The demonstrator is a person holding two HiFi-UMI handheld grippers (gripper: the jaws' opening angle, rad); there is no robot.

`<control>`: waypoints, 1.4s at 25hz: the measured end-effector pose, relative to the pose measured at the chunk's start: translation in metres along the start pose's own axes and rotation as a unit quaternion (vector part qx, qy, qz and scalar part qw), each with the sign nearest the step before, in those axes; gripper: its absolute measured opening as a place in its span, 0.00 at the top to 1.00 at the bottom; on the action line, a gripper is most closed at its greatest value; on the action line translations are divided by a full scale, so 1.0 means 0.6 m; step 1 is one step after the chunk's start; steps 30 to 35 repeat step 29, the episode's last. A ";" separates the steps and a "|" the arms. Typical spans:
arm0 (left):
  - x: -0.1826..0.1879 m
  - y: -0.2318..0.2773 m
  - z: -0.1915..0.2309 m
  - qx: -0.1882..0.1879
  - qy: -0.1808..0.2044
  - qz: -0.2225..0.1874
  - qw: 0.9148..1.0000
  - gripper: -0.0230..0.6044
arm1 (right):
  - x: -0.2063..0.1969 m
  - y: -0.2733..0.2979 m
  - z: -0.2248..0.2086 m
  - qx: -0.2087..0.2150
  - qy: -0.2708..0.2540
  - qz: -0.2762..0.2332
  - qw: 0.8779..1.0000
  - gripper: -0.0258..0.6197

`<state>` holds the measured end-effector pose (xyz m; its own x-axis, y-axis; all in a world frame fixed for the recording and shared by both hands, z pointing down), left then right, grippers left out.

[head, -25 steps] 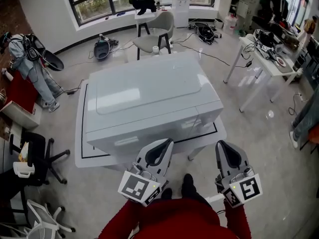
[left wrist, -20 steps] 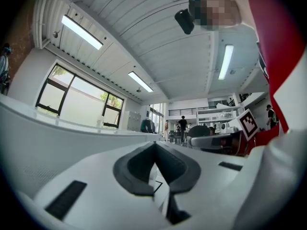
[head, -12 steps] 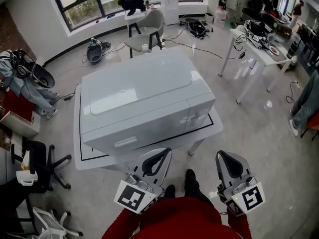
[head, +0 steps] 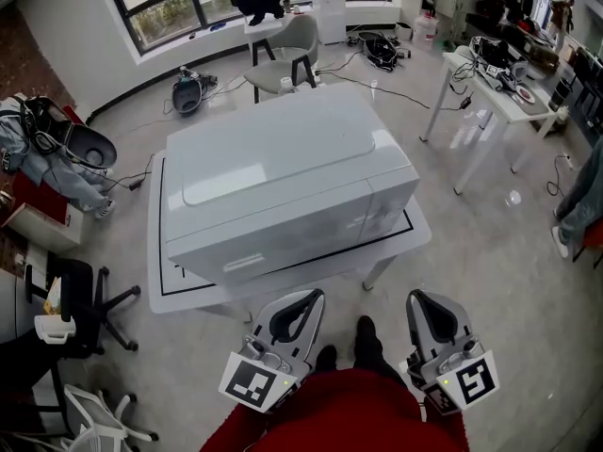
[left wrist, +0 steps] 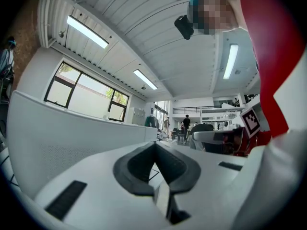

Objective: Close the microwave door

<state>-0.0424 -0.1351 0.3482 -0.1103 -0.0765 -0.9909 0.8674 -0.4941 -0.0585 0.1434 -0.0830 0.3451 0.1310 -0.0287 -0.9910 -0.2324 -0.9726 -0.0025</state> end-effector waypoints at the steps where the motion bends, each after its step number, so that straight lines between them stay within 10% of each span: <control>1: 0.000 -0.004 0.001 0.001 0.000 0.001 1.000 0.95 | 0.004 0.001 0.005 0.001 -0.001 -0.006 1.000 0.94; 35: -0.004 -0.025 0.016 0.005 0.007 0.010 1.000 0.95 | -0.014 0.008 0.028 -0.009 0.000 0.017 1.000 0.94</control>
Point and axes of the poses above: the fingertips, and each gripper's own axes: y forward along the fingers, z to its left, x out of its top, the point moved 5 cm from there along -y, backward along the fingers, and after that the axes turned 10 degrees about -x, right-handed, at the moved point
